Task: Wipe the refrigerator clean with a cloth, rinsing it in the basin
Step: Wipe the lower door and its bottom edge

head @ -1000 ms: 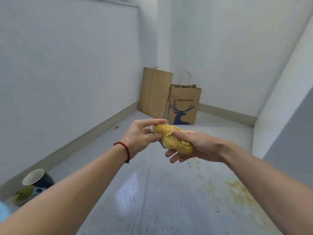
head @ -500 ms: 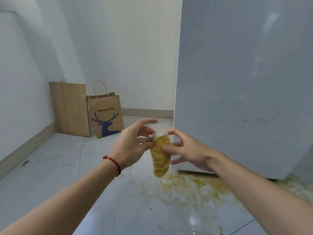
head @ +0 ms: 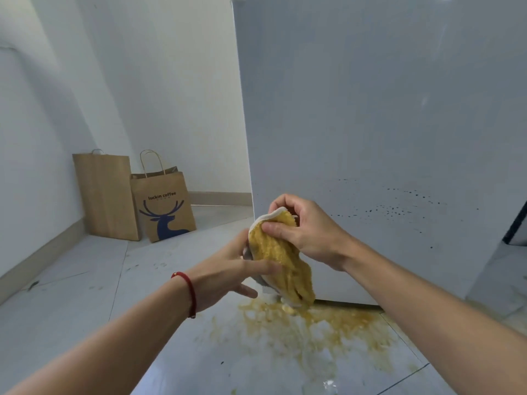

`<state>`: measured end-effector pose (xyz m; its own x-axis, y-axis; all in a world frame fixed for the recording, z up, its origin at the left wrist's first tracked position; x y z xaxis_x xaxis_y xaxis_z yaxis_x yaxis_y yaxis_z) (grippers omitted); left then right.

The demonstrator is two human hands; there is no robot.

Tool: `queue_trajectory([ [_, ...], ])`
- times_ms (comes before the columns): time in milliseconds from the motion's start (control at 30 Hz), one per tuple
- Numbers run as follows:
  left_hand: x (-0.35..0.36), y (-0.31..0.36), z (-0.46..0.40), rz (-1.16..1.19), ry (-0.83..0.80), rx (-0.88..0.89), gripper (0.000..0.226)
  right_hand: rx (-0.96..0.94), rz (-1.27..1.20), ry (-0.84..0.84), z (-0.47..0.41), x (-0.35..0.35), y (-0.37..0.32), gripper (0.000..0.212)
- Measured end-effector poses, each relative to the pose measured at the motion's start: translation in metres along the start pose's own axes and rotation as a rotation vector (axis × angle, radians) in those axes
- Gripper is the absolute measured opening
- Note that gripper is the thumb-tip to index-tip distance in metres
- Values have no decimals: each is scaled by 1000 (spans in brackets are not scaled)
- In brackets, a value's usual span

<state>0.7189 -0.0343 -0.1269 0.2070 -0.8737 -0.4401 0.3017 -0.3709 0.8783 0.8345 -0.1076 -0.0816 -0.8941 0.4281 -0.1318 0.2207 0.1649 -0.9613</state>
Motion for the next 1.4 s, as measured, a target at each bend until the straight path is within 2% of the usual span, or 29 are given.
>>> queue_trajectory([
  [67,-4,16,-3,-109,145,68,48,-24,16,-43,-4,-1,-7,17],
  [133,-11,29,-4,-75,280,118,26,-57,-43,14,-5,-13,-15,19],
  [200,-12,43,-9,78,331,173,20,-43,-319,91,-5,-34,-17,30],
  [267,-9,53,-13,195,340,210,23,66,-598,27,-2,-39,-5,48],
  [333,-7,60,-19,246,352,219,20,221,-593,-128,11,-31,18,60],
  [400,-10,56,-22,239,410,183,21,339,-528,-204,30,-24,46,52],
  [500,-30,44,-19,-177,685,104,23,349,-371,-139,45,-35,66,36],
  [533,-32,35,-20,-202,727,77,25,348,-339,-86,46,-42,66,35],
  [567,-29,26,-23,-85,711,50,29,341,-338,-28,47,-48,66,35],
  [600,-21,18,-28,148,644,6,38,326,-349,17,47,-53,64,35],
  [667,10,6,-42,648,374,-104,50,294,-354,90,45,-58,57,35],
  [733,36,6,-47,866,153,-150,49,266,-412,171,42,-59,52,35],
  [833,59,0,-45,796,13,-164,38,262,-652,226,41,-59,49,36],
  [900,60,0,-44,772,7,-125,29,298,-665,207,41,-60,50,37],
  [933,56,3,-43,752,43,-92,29,338,-525,208,42,-63,53,36],
  [1033,29,5,-40,510,264,-18,34,420,316,262,51,-78,57,49],
  [1067,23,6,-38,430,325,-1,36,364,406,296,52,-77,53,52],
  [1133,19,3,-36,375,367,-9,38,293,171,207,54,-51,54,50],
  [1200,21,0,-32,437,311,-32,33,296,23,57,56,-17,65,47],
  [1267,20,-6,-27,464,255,-42,27,258,-12,47,55,-7,72,34],
  [1333,14,-17,-19,436,244,-31,28,282,-152,21,53,0,80,22],
  [1400,5,-23,-13,385,284,-24,28,342,-264,13,54,1,86,20],
])
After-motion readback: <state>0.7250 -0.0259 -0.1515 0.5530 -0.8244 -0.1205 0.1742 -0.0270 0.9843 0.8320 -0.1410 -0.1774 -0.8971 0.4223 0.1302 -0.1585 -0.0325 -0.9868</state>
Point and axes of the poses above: each hand's wrist, its own z-axis away from the middle knuckle, its own x-axis out of the palm, y = z × x, the point moved 8 cm from there along -z, towards the middle knuckle, and after that the axes turned 11 degrees about -z, right-handed, at the moved point
